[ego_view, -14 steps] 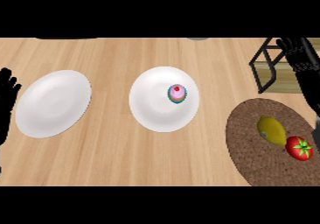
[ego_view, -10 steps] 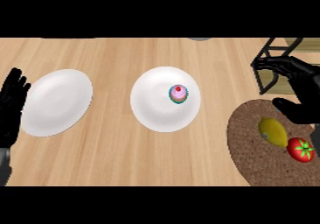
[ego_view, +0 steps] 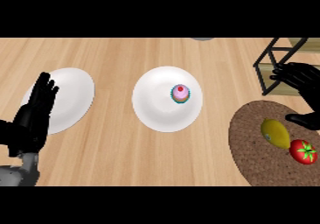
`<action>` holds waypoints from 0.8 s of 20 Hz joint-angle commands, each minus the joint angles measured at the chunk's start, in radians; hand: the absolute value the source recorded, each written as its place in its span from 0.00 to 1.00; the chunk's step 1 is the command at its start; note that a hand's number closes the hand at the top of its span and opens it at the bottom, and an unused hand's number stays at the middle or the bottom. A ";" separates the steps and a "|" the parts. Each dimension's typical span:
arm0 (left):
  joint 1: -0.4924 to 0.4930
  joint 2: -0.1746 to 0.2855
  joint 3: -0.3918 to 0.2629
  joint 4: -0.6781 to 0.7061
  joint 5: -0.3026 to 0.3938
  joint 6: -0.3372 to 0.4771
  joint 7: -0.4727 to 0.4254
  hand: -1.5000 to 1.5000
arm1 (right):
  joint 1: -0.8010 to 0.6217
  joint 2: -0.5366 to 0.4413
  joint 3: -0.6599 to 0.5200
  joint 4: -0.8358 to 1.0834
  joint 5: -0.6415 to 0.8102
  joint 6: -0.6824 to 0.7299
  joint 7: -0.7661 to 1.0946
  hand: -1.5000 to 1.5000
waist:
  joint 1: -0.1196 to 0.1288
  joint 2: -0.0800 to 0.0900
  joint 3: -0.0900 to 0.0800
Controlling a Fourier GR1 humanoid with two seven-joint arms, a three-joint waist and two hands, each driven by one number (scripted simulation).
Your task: Pick the lemon from the placemat and place it in the tiered shelf
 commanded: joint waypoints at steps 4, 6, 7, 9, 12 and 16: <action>0.011 -0.028 -0.011 -0.006 -0.014 0.001 0.002 0.50 | -0.047 -0.238 -0.034 0.070 -0.008 0.402 -0.028 0.00 | -0.001 -0.002 -0.001; -0.006 -0.034 -0.014 0.005 -0.027 0.020 0.014 0.50 | -0.060 -0.286 -0.009 -0.029 0.102 0.417 -0.047 0.00 | -0.010 -0.004 -0.002; 0.008 -0.029 -0.028 -0.049 -0.028 0.025 0.043 0.50 | -0.068 -0.312 -0.001 -0.051 0.135 0.428 -0.037 0.00 | -0.001 -0.008 -0.001; 0.010 -0.042 -0.031 -0.037 -0.039 0.039 0.042 0.50 | -0.086 -0.364 0.007 -0.103 0.155 0.461 -0.015 0.00 | -0.006 -0.007 -0.002; -0.001 -0.033 -0.012 -0.044 -0.023 0.027 0.053 0.50 | -0.076 -0.396 0.006 -0.262 0.332 0.386 -0.042 0.00 | -0.017 -0.010 -0.001; 0.050 -0.030 -0.005 -0.042 -0.034 0.020 0.015 0.50 | -0.033 -0.418 0.041 -0.448 0.545 0.302 -0.039 0.00 | -0.017 -0.011 -0.001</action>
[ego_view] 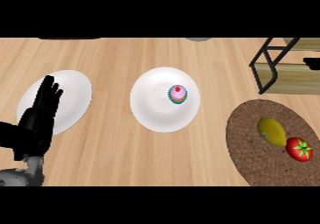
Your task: Pick the lemon from the placemat and place it in the tiered shelf
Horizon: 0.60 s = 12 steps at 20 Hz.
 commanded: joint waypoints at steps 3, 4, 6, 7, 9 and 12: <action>0.010 -0.037 -0.005 0.024 -0.024 0.012 -0.033 0.50 | 0.098 0.013 0.074 -0.240 0.309 -0.115 0.002 0.00 | -0.007 0.003 0.000; 0.011 -0.004 0.012 -0.017 -0.011 -0.005 0.013 0.50 | 0.123 -0.011 0.050 -0.239 0.329 -0.107 -0.008 0.00 | -0.003 0.002 0.000; 0.036 0.002 0.024 -0.044 -0.007 -0.028 -0.001 0.50 | 0.184 0.060 0.093 -0.271 0.413 -0.173 0.007 0.00 | 0.005 0.003 0.000; 0.011 -0.007 0.015 -0.029 -0.018 -0.031 0.014 0.50 | 0.129 0.107 0.139 -0.254 0.441 -0.194 0.053 0.00 | 0.013 0.005 0.000; 0.039 -0.035 0.007 -0.026 -0.038 -0.025 -0.007 0.50 | 0.160 0.062 0.105 -0.271 0.488 -0.166 0.014 0.00 | 0.009 0.005 -0.001; 0.007 -0.011 0.032 -0.040 -0.022 -0.050 0.034 0.50 | 0.190 0.093 0.175 -0.275 0.649 -0.253 0.010 0.00 | 0.012 0.006 0.000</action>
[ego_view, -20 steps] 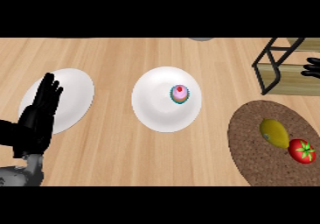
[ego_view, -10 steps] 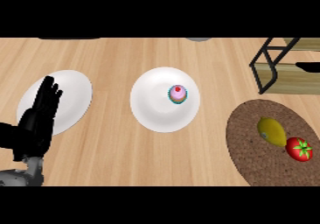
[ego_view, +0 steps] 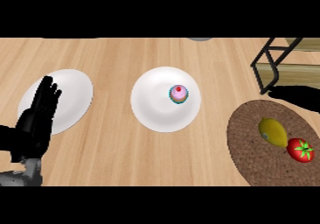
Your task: Pick the lemon from the placemat and place it in the tiered shelf
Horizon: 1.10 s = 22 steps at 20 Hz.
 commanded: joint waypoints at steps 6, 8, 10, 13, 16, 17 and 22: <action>0.022 -0.035 0.027 0.043 -0.018 -0.032 -0.057 0.50 | 0.117 -0.019 0.088 0.006 0.362 -0.145 -0.042 0.00 | -0.002 0.002 0.000; -0.003 -0.031 0.014 -0.044 -0.042 -0.025 0.049 0.50 | 0.019 0.061 0.091 0.077 0.385 -0.126 -0.006 0.00 | 0.008 0.001 0.000; 0.000 -0.048 0.064 0.053 -0.016 -0.080 -0.040 0.50 | 0.106 0.085 0.085 0.092 0.422 -0.190 -0.081 0.00 | 0.001 0.001 0.000; 0.001 -0.092 0.024 0.043 -0.090 -0.036 -0.010 0.50 | 0.026 0.135 0.086 0.214 0.471 -0.202 -0.128 0.00 | 0.006 0.003 0.000; 0.014 -0.070 0.048 -0.065 -0.097 -0.050 0.063 0.50 | 0.068 0.123 0.034 0.208 0.468 -0.185 -0.191 0.00 | 0.004 0.000 0.000; 0.020 -0.095 0.046 -0.017 -0.108 -0.064 0.015 0.50 | 0.049 0.117 0.023 0.241 0.483 -0.170 -0.216 0.00 | 0.004 0.001 0.000; 0.011 -0.120 0.082 0.019 -0.112 -0.097 -0.005 0.50 | 0.061 0.200 0.089 0.309 0.617 -0.255 -0.230 0.00 | 0.003 0.002 0.000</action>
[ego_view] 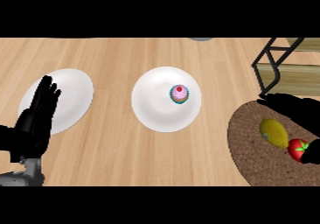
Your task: Pick the lemon from the placemat and place it in the tiered shelf
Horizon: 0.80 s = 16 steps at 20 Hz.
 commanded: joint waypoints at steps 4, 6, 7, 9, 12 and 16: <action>0.028 -0.048 0.000 -0.031 -0.054 -0.011 0.006 0.50 | -0.111 0.054 -0.033 0.201 0.089 -0.033 -0.099 0.00 | 0.007 0.001 0.000; 0.036 -0.049 0.028 -0.012 -0.048 -0.040 -0.021 0.50 | -0.019 0.022 -0.071 0.162 0.082 -0.058 -0.179 0.00 | 0.000 0.000 0.000; -0.058 -0.057 0.005 -0.041 -0.084 0.014 0.106 0.50 | 0.025 0.065 -0.051 0.120 0.088 -0.075 -0.144 0.00 | -0.004 -0.001 0.000; 0.003 -0.049 0.061 -0.013 -0.047 -0.060 0.018 0.50 | -0.058 0.123 -0.048 0.182 0.127 -0.068 -0.124 0.00 | 0.001 0.000 0.000; 0.018 -0.043 0.088 -0.035 -0.042 -0.087 0.031 0.50 | -0.041 0.124 -0.061 0.178 0.145 -0.077 -0.163 0.00 | -0.001 -0.001 0.000; 0.000 -0.074 0.099 -0.013 -0.063 -0.097 0.009 0.50 | -0.026 0.180 -0.048 0.191 0.200 -0.085 -0.134 0.00 | -0.002 0.000 0.000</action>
